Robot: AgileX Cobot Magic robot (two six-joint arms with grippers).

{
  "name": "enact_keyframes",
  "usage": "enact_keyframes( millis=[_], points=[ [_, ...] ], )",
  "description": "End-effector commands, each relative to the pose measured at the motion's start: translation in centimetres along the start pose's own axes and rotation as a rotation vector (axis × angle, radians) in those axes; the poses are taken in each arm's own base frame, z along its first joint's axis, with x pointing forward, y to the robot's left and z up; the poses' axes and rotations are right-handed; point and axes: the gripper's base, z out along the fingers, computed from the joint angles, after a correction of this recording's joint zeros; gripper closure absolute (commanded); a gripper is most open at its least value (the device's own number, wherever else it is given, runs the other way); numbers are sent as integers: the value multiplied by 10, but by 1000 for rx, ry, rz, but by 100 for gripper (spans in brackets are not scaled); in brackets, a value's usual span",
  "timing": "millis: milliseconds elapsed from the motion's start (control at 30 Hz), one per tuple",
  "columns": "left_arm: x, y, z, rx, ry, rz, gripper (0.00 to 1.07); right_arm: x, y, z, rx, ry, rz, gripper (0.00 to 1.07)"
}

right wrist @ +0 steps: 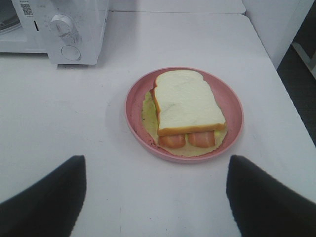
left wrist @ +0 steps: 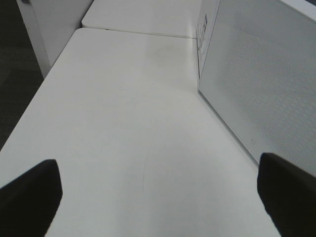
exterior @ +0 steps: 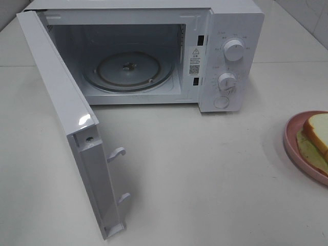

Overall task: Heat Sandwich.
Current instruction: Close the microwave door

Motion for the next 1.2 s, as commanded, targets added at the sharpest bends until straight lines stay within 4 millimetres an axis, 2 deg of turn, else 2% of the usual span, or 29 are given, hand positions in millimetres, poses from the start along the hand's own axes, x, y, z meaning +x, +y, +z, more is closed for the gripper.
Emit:
enact_keyframes(
  millis=[33, 100, 133, 167, 200, 233, 267, 300, 333, 367, 433, 467, 500, 533, 567, 600, 667, 1000, 1200],
  points=[
    [-11, -1, 6, 2, -14, 29, 9, 2, 0, -2, 2, -31, -6, 31],
    [-13, -1, 9, 1, -8, 31, 13, 2, 0, -2, 2, -31, -6, 31],
    [-15, -1, 12, 1, -3, 31, 17, 2, 0, -2, 2, -31, -6, 31],
    [-20, -1, 18, 0, 2, 30, 27, 2, 0, -2, 2, -31, -6, 31],
    [-22, -1, 21, -1, 9, 30, 32, 2, 0, -2, 2, -31, -6, 31],
    [-22, -1, 21, -1, 9, 30, 32, 2, 0, -2, 2, -31, -6, 31],
    [-24, -1, 24, -1, 11, 30, 39, 2, 0, -2, 2, -31, -6, 31],
    [-28, -1, 31, -4, 23, 31, 54, 2, 0, -2, 2, -31, -6, 31],
    [-30, -1, 36, -5, 33, 31, 61, 2, 0, -2, 2, -31, -6, 31],
    [-30, -1, 36, -5, 33, 31, 61, 2, 0, -2, 2, -31, -6, 31],
    [-32, -1, 46, -6, 47, 28, 73, 2, 0, -2, 2, -31, -6, 31],
    [-33, -1, 56, -7, 59, 25, 86, 2, 0, -2, 2, -31, -6, 31],
    [-33, -1, 62, -8, 63, 25, 95, 2, 0, -2, 2, -31, -6, 31],
    [-33, -1, 62, -8, 63, 25, 95, 2, 0, -2, 2, -31, -6, 31],
    [-33, -1, 67, -8, 65, 24, 103, 2, 0, -2, 2, -31, -6, 31],
    [-32, -1, 71, -8, 54, 26, 106, 2, 0, -2, 2, -31, -6, 31],
    [-30, 0, 86, -8, -3, 26, 106, 2, 0, -2, 2, -31, -6, 31],
    [-4, 3, 125, -14, -138, 113, 106, 2, 0, -2, 2, -31, -6, 31],
    [-5, 3, 140, -16, -173, 114, 106, 2, 0, -2, 2, -31, -6, 31]
  ],
)
